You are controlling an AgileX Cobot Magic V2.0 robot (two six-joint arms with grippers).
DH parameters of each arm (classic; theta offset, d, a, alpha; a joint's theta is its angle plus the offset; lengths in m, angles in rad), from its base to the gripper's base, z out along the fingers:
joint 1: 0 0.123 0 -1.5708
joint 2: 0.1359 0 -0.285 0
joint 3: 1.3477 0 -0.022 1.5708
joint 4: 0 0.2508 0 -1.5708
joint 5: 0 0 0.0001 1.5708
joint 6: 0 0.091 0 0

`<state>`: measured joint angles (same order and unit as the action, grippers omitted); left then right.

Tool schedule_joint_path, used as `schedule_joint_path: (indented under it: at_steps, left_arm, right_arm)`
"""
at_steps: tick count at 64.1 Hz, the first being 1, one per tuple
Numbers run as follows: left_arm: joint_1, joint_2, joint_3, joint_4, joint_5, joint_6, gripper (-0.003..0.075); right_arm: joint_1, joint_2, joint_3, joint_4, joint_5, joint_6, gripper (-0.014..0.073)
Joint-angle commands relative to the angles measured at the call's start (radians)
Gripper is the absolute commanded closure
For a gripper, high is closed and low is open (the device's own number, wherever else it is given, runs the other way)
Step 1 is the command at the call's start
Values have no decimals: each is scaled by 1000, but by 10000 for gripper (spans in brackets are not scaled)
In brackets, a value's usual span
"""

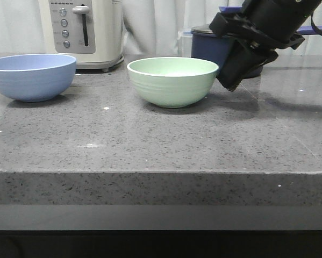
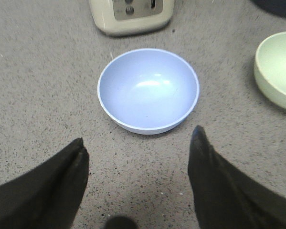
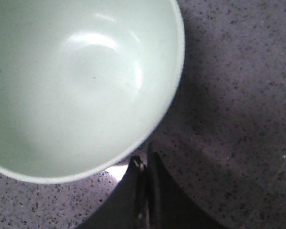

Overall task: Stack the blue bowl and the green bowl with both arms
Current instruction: 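Reach the left gripper down and grasp the light blue bowl's rim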

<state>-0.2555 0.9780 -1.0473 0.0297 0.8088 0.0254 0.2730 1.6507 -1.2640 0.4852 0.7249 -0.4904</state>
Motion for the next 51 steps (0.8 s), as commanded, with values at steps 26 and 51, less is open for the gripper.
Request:
schedule_joint_path:
  at_steps: [26,51]
  left_arm:
    - [175,521,-421,-155,122,41,281]
    - [177,710,-450,-215,80,47,281]
  right_arm:
    - [-2,-39,-23,29,-33,-12,651]
    - [-2,-39,-23,29,-33,-12,651]
